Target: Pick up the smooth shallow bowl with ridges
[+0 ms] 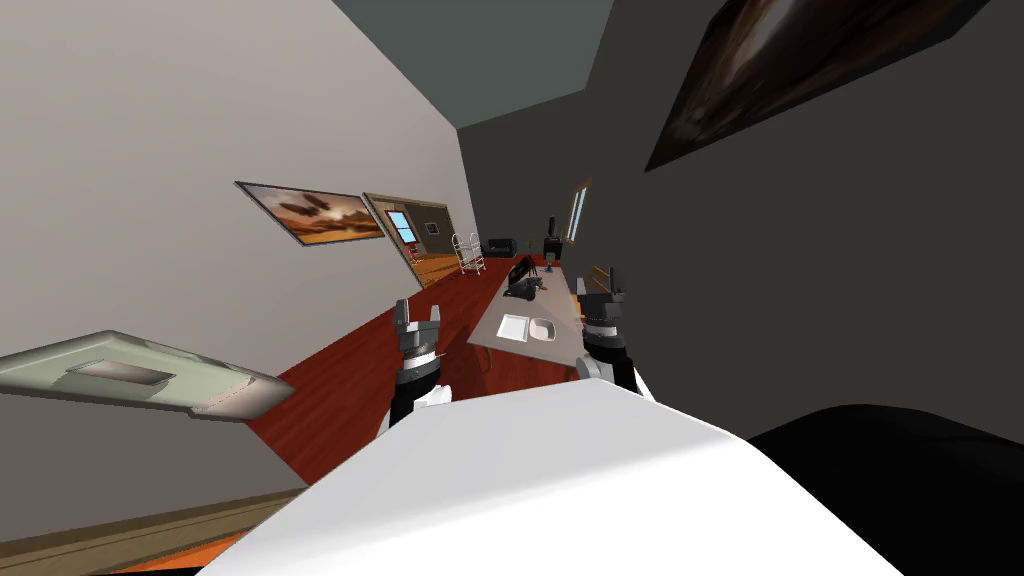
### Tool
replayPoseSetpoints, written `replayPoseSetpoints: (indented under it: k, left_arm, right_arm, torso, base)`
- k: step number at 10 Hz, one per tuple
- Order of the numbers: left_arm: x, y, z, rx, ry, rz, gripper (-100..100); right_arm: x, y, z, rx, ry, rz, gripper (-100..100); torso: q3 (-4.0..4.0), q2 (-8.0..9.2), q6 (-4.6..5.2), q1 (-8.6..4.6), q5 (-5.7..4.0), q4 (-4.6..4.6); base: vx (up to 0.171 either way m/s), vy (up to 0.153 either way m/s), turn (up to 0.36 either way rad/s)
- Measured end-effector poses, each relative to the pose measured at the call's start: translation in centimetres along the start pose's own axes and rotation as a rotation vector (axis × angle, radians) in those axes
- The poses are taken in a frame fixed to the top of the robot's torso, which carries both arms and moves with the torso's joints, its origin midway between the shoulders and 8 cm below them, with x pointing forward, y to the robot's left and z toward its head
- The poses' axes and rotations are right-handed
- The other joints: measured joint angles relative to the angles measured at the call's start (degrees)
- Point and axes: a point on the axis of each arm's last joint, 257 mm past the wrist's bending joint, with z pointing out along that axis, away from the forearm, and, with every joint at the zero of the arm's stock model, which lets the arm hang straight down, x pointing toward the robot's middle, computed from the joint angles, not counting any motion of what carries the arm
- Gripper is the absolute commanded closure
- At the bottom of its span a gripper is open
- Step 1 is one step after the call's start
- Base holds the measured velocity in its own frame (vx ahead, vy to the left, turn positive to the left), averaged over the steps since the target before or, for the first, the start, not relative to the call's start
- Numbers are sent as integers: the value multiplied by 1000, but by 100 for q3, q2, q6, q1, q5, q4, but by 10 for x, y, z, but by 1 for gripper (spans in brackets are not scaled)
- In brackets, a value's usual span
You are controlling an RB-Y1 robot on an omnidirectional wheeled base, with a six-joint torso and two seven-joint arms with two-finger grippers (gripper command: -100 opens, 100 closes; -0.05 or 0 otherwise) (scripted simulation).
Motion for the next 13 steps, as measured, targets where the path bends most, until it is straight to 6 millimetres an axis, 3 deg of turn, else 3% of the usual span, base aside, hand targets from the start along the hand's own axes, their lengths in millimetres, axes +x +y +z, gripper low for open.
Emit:
replayPoseSetpoints:
  k: [5, 13]
  left_arm:
    - [0, 0, 0, 0, 0, 0, 0]
    - [0, 0, 0, 0, 0, 0, 0]
  right_arm:
    - [22, -65, -18, 167, 116, -144, -100]
    - [33, -171, -77, 440, 298, -412, -100]
  torso:
    - [-3, -5, -1, 4, 1, -1]
    - [-3, -5, -1, 4, 1, -1]
  base:
    - [8, 9, 119]
    - [8, 9, 113]
